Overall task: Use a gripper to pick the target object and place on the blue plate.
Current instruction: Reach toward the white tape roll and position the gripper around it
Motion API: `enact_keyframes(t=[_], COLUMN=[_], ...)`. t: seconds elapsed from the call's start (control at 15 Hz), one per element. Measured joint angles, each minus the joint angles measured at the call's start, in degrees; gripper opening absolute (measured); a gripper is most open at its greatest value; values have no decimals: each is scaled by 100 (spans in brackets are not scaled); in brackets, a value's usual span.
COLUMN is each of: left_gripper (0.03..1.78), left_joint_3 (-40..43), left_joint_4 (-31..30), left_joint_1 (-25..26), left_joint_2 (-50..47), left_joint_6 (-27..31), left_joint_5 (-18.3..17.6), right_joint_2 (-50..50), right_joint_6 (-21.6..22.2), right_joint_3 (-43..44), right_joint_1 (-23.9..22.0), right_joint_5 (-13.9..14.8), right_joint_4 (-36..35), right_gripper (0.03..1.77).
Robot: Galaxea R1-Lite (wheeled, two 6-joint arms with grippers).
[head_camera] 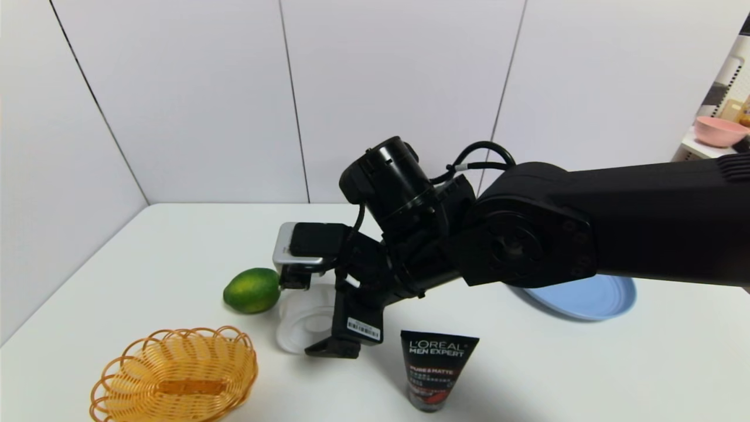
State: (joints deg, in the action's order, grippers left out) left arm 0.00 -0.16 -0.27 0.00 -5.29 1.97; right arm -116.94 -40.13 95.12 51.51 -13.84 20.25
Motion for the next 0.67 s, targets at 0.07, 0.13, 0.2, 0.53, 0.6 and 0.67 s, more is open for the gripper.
enact_keyframes(t=[0.07,0.13,0.2,0.53,0.6,0.67], left_gripper=[169,169,169,169,169,169], left_joint_3=[0,0,0,0,0,0], left_joint_4=[0,2,2,0,0,2], left_joint_1=[0,0,0,0,0,0], left_joint_2=[0,0,0,0,0,0], left_joint_6=[0,-2,-2,-2,0,0], left_joint_5=[2,0,2,2,0,2], right_joint_2=[-26,-54,-80,-243,-279,-317], right_joint_6=[11,20,44,72,80,105], right_joint_3=[2,2,2,129,165,195], right_joint_1=[-13,-38,-62,-149,-165,-169], right_joint_5=[11,17,23,124,128,128], right_joint_4=[1,1,1,-2,-7,-5], right_gripper=[170,170,170,170,170,170])
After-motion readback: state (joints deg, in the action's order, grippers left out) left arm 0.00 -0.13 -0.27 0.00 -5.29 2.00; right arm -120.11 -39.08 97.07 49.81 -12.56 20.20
